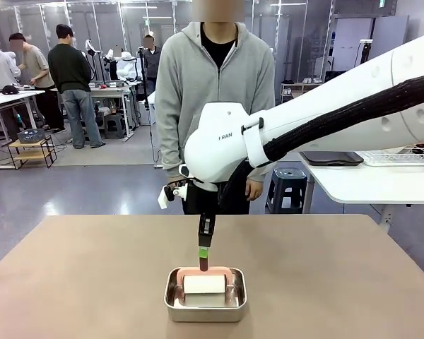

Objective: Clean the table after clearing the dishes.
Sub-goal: Place the Lint Roller back on top of the Airtight Container.

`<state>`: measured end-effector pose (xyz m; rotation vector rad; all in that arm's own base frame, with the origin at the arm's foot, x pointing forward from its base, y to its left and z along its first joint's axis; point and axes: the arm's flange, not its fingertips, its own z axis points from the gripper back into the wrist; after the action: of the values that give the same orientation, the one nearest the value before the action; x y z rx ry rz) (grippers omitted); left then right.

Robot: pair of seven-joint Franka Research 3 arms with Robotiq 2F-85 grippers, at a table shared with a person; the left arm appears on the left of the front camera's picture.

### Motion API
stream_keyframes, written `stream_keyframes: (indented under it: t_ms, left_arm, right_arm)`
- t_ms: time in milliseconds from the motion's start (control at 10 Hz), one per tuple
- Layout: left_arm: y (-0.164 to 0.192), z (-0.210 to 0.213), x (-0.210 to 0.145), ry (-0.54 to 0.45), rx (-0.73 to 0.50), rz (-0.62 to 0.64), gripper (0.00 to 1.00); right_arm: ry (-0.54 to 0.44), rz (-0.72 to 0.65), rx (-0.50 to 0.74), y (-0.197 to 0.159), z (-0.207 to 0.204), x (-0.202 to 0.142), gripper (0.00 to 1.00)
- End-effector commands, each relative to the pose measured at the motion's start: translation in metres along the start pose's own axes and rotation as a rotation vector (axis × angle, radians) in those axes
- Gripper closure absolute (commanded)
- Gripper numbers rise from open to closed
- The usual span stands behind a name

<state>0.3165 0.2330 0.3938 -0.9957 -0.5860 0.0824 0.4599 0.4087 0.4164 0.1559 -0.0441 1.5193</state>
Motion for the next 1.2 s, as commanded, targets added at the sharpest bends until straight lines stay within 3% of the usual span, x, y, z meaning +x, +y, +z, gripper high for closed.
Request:
stream_keyframes:
  t_ms: [0, 500, 700, 1100]
  left_arm:
    - [0.000, 0.003, -0.001, -0.003, -0.012, 0.000, 0.00]
    - [0.000, 0.003, -0.001, -0.003, -0.012, 0.000, 0.00]
    - [0.000, 0.003, -0.001, -0.003, -0.012, 0.000, 0.00]
    - [0.000, 0.003, -0.001, -0.003, -0.012, 0.000, 0.00]
  right_arm:
    - [-0.007, 0.025, -0.018, -0.014, -0.007, 0.002, 0.78]
    - [-0.006, 0.028, 0.025, -0.017, -0.019, 0.001, 0.78]
    - [-0.002, 0.033, 0.026, -0.015, -0.018, 0.002, 0.68]
    - [0.010, 0.033, -0.014, -0.008, 0.001, 0.005, 0.15]
